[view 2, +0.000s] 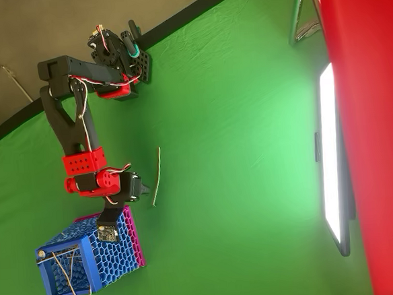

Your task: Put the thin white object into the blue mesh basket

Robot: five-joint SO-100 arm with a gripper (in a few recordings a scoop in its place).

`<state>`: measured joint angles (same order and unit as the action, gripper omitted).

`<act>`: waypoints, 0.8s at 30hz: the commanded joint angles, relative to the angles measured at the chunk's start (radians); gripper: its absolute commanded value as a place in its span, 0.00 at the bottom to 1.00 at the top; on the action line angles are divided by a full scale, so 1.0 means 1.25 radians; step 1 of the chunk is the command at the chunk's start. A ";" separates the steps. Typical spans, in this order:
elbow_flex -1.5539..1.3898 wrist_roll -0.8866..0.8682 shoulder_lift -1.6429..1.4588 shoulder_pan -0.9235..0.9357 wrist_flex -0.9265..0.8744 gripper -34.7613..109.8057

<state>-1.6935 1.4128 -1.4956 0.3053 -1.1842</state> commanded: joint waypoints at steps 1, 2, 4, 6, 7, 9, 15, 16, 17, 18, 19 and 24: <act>0.031 0.031 0.007 0.009 0.013 0.35; 0.029 0.039 0.013 0.011 0.025 0.35; 0.031 0.047 0.028 0.011 0.039 0.35; 0.032 0.054 0.042 0.011 0.056 0.35; 0.032 0.056 0.048 0.011 0.066 0.35; 0.040 0.059 0.065 0.011 0.076 0.35; 0.098 0.040 0.130 0.009 0.077 0.35; 0.106 0.036 0.141 0.007 0.077 0.35; 0.110 0.029 0.150 0.006 0.077 0.35; 0.114 0.026 0.158 0.004 0.077 0.35; 0.117 0.021 0.167 0.001 0.077 0.35; 0.136 -0.032 0.210 -0.016 0.085 0.35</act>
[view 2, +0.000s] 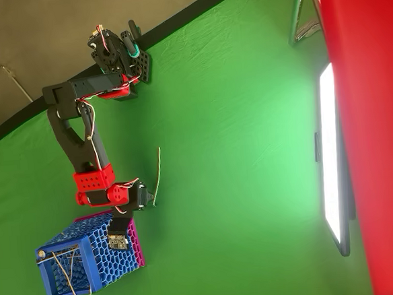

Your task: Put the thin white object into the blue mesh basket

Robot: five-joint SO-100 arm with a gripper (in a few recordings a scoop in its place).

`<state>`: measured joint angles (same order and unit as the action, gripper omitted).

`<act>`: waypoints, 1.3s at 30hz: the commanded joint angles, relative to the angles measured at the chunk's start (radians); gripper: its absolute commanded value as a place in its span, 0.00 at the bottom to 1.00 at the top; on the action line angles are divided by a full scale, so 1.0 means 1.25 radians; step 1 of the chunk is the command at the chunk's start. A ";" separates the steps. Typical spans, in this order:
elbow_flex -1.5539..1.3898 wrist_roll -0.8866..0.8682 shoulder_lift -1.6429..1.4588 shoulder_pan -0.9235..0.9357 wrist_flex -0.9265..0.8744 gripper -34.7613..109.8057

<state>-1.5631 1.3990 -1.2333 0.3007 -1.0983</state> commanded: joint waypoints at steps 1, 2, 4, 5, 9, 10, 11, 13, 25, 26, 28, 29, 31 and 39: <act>0.036 -0.032 0.007 -0.017 0.018 0.35; 0.038 -0.040 0.013 -0.021 0.023 0.35; 0.033 -0.049 0.021 -0.026 0.040 0.35; 0.033 -0.050 0.026 -0.027 0.049 0.35; 0.040 -0.056 0.042 -0.032 0.060 0.35; 0.042 -0.056 0.044 -0.032 0.060 0.35; 0.044 -0.056 0.048 -0.032 0.060 0.35; 0.049 -0.054 0.054 -0.031 0.060 0.35; 0.085 -0.061 0.099 -0.022 0.069 0.35; 0.087 -0.060 0.102 -0.022 0.069 0.34; 0.090 -0.055 0.106 -0.020 0.069 0.34; 0.093 -0.050 0.108 -0.017 0.069 0.34; 0.102 -0.048 0.115 -0.012 0.069 0.34; 0.123 -0.049 0.139 0.000 0.067 0.34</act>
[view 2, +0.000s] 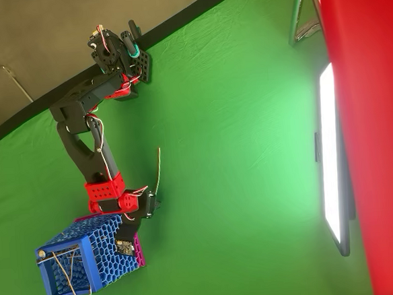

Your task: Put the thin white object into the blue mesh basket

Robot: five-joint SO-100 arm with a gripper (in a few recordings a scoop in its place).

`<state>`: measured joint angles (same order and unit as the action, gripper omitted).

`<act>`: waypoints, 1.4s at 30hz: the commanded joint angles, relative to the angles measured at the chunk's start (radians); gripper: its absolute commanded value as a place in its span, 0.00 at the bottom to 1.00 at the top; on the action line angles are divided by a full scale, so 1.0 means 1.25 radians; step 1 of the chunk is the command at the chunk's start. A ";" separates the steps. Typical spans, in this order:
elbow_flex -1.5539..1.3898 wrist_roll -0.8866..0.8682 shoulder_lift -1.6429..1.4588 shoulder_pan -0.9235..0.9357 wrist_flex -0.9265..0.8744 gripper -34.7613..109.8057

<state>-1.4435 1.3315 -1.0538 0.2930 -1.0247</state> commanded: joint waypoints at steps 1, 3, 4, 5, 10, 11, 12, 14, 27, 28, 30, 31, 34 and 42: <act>0.026 0.005 -0.004 0.006 0.011 0.34; 0.032 0.000 0.000 0.006 0.011 0.33; 0.033 0.000 0.001 0.006 0.012 0.33; 0.033 0.002 0.001 0.006 0.012 0.32; 0.040 -0.009 0.006 0.005 0.013 0.27; 0.042 -0.009 0.006 0.004 0.013 0.27; 0.042 -0.016 0.005 0.001 0.020 0.25; 0.033 -0.029 0.000 -0.007 0.044 0.24; 0.059 -0.185 -0.086 -0.097 0.239 0.24; 0.065 -0.199 -0.099 -0.102 0.265 0.24; 0.091 -0.227 -0.124 -0.109 0.295 0.24; 0.113 -0.239 -0.133 -0.110 0.298 0.24; 0.158 -0.266 -0.167 -0.110 0.341 0.24; 0.067 -0.137 -0.296 -0.087 0.730 0.24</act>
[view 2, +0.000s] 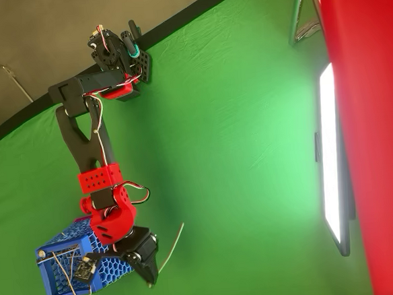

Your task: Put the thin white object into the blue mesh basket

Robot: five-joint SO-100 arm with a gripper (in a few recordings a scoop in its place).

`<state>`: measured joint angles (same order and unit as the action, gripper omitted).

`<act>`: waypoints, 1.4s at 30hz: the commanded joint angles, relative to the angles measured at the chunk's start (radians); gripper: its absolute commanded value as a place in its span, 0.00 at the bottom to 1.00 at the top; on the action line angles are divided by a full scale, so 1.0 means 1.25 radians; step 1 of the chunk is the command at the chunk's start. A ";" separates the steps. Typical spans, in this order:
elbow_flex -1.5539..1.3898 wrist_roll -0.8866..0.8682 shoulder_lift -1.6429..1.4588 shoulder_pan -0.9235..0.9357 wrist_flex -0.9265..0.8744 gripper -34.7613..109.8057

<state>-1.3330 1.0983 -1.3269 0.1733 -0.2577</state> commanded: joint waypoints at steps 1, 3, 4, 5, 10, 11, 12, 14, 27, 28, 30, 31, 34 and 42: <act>-0.042 0.085 -0.094 0.012 0.153 0.24; -0.059 0.147 -0.119 0.018 0.185 0.24; -0.061 0.173 -0.130 0.022 0.185 0.24; -0.061 0.195 -0.141 0.026 0.187 0.24; -0.085 0.317 -0.182 0.058 0.266 0.24; -0.086 0.340 -0.189 0.065 0.271 0.24; -0.087 0.363 -0.195 0.070 0.274 0.24; -0.112 0.407 -0.211 0.083 0.317 0.24; -0.268 0.552 -0.325 0.179 0.426 0.25; -0.280 0.558 -0.334 0.188 0.433 0.25; -0.301 0.565 -0.347 0.209 0.439 0.25; -0.308 0.568 -0.353 0.220 0.439 0.25; -0.325 0.573 -0.363 0.245 0.439 0.25; -0.414 0.556 -0.394 0.285 0.468 0.25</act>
<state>-1.8254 1.8055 -1.7687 0.5231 0.2807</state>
